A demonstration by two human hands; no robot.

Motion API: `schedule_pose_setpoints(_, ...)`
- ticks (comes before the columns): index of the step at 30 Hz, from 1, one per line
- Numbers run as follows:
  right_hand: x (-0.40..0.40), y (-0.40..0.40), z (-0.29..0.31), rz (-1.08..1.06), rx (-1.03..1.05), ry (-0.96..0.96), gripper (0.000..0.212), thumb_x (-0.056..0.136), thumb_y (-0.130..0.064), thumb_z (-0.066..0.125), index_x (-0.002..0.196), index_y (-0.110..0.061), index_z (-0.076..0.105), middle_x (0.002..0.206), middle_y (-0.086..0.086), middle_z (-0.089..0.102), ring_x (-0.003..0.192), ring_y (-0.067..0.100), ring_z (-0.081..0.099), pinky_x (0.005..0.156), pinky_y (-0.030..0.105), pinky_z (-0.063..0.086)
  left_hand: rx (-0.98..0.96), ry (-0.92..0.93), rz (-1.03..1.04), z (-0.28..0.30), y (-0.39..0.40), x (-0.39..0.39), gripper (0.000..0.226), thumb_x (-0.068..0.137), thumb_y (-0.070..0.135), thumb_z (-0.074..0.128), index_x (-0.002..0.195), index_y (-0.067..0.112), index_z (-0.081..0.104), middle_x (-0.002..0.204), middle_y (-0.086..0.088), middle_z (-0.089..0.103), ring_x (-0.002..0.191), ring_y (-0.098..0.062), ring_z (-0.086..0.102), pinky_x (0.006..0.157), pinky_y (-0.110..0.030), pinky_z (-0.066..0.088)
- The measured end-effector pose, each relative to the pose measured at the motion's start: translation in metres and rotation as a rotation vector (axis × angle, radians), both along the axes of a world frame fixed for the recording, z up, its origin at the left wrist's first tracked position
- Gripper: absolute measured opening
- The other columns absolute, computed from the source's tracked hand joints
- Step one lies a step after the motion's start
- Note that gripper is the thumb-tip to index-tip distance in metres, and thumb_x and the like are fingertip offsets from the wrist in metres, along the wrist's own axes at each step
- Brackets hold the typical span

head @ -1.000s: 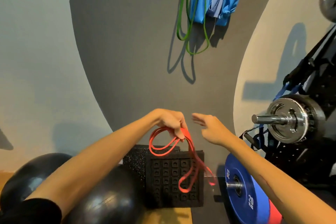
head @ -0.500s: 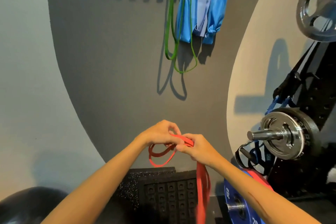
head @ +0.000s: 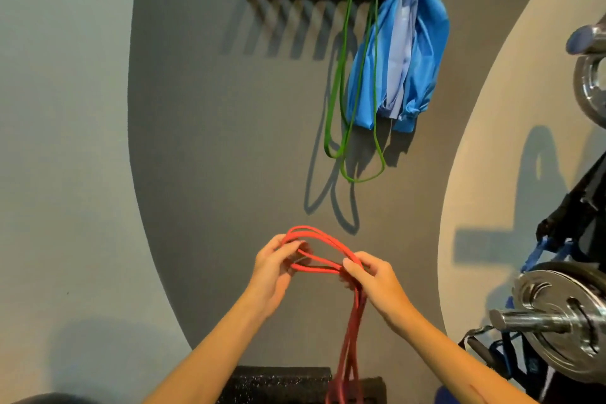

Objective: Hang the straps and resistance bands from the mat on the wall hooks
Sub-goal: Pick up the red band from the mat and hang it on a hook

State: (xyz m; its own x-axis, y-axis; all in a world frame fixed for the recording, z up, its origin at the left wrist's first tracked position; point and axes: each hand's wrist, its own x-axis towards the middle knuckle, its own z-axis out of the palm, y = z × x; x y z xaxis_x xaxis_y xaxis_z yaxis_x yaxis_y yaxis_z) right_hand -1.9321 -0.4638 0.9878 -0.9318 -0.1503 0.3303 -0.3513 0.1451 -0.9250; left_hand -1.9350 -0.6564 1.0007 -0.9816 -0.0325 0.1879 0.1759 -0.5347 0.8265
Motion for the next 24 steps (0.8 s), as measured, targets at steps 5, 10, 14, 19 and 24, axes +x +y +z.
schedule_pose_setpoints(5,-0.030,-0.013,0.011,0.020,0.047,-0.025,0.029,0.079,-0.036,0.063,0.082,-0.008,0.069,0.087,0.013,0.071,0.091,0.030,0.066,0.091,0.044,0.048,-0.267,0.093,-0.027,0.057,0.008,-0.034,0.020,0.093,-0.007,0.041,0.080,0.005,0.050,0.051,0.000,0.040,0.042,-0.014,0.042,0.050,-0.026,0.048)
schedule_pose_setpoints(10,-0.083,-0.019,0.067,0.143,-0.022,0.043,0.017,0.095,-0.010,0.059,0.079,-0.006,0.062,0.070,0.007,0.067,0.070,0.023,0.067,0.077,0.036,0.057,-0.609,0.140,-0.059,0.139,-0.014,-0.074,0.013,0.076,-0.002,0.060,0.076,0.010,0.055,0.057,0.001,0.036,0.046,-0.011,0.028,0.048,-0.024,0.025)
schedule_pose_setpoints(14,-0.136,-0.019,0.139,0.209,-0.039,0.193,0.011,0.097,-0.005,0.053,0.094,-0.001,0.062,0.076,0.013,0.067,0.066,0.025,0.067,0.068,0.035,0.058,-0.703,0.232,-0.038,0.214,-0.040,-0.105,0.011,0.080,-0.002,0.055,0.088,0.004,0.059,0.061,0.000,0.039,0.047,-0.009,0.033,0.052,-0.024,0.028)
schedule_pose_setpoints(19,-0.191,-0.045,0.223,0.156,-0.159,0.401,0.011,0.098,-0.007,0.052,0.088,-0.005,0.056,0.072,0.011,0.065,0.056,0.023,0.064,0.060,0.035,0.057,-0.675,0.275,-0.086,0.297,-0.046,-0.136,0.023,0.088,-0.006,0.039,0.101,0.002,0.057,0.064,0.000,0.044,0.053,-0.010,0.036,0.056,-0.024,0.031)
schedule_pose_setpoints(24,-0.243,-0.077,0.308,0.056,-0.156,0.592,0.019,0.098,-0.022,0.053,0.082,-0.013,0.057,0.062,0.001,0.058,0.047,0.013,0.050,0.047,0.030,0.042,-0.506,0.377,-0.011,0.371,-0.053,-0.178,0.012,0.098,0.005,0.035,0.103,0.004,0.046,0.063,0.002,0.047,0.048,-0.007,0.038,0.052,-0.020,0.038)
